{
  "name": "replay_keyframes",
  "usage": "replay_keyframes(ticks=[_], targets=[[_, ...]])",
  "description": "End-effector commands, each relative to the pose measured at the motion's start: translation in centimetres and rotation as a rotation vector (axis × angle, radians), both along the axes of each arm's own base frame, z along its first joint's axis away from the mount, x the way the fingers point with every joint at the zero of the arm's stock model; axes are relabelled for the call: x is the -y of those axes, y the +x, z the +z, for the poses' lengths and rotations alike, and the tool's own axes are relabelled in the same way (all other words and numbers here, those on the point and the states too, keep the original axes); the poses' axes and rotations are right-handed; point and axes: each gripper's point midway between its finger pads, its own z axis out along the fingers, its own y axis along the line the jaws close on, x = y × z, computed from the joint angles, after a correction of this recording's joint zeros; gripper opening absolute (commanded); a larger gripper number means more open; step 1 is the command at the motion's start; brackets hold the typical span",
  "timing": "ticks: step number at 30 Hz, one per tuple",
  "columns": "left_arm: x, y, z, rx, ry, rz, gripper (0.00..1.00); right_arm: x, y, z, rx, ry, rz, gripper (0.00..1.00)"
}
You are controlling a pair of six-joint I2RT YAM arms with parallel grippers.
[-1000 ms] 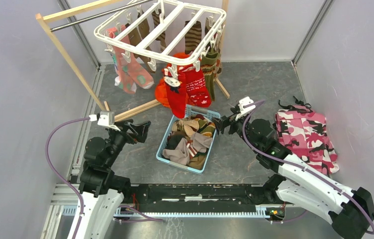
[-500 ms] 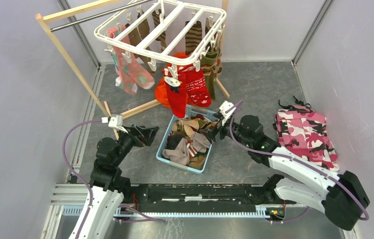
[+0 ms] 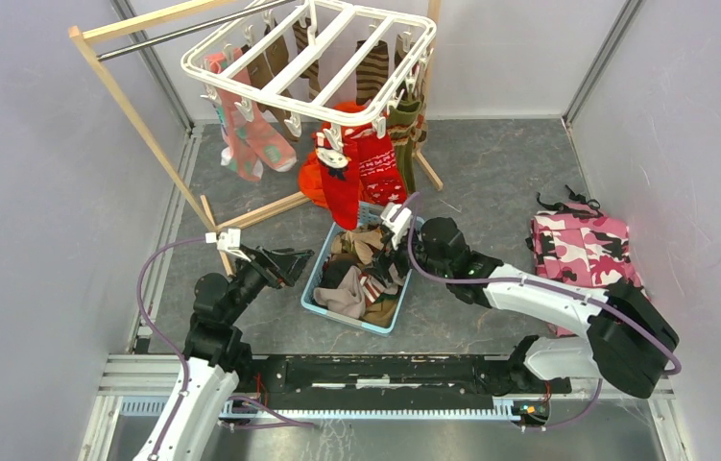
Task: Clip the socks to the hanger
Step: Pick up the sock from the bin.
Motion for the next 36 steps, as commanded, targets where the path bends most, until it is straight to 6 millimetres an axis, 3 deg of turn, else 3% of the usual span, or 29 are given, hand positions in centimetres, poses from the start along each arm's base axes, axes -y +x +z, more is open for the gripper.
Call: replay_keyframes(ticks=[1,6,12,14,17,20,22,29,36], targets=[[0.5,-0.3,2.2,0.061,-0.052,-0.034,0.94,-1.0,0.3,2.4,0.089,-0.008,-0.006,0.84],[0.6,-0.3,2.1,0.059,-0.053,-0.038,0.93,1.1,1.1,0.4,0.095,-0.137,-0.099,0.79],[0.8,-0.3,2.2,0.055,-0.055,-0.051,0.92,1.4,1.4,-1.7,0.07,-0.232,-0.115,0.68],[0.9,-0.4,2.3,0.055,-0.057,-0.056,0.92,1.0,1.1,-1.6,0.069,-0.229,-0.098,0.58],[1.0,-0.5,2.4,0.058,-0.059,-0.069,0.91,0.8,1.0,-1.1,0.08,-0.219,-0.089,0.35],[1.5,-0.9,2.9,0.076,-0.071,-0.102,0.88,1.1,1.0,1.1,0.119,-0.167,-0.109,0.14],[1.8,-1.2,3.4,0.093,-0.085,-0.13,0.85,1.5,1.1,3.3,0.157,-0.118,-0.135,0.07],[3.4,-2.4,5.2,0.161,-0.152,-0.258,0.83,2.9,0.8,11.5,0.289,0.066,-0.195,0.03],[4.9,-3.4,6.7,0.232,-0.167,-0.323,0.85,3.5,0.5,15.7,0.354,0.144,-0.205,0.02]])
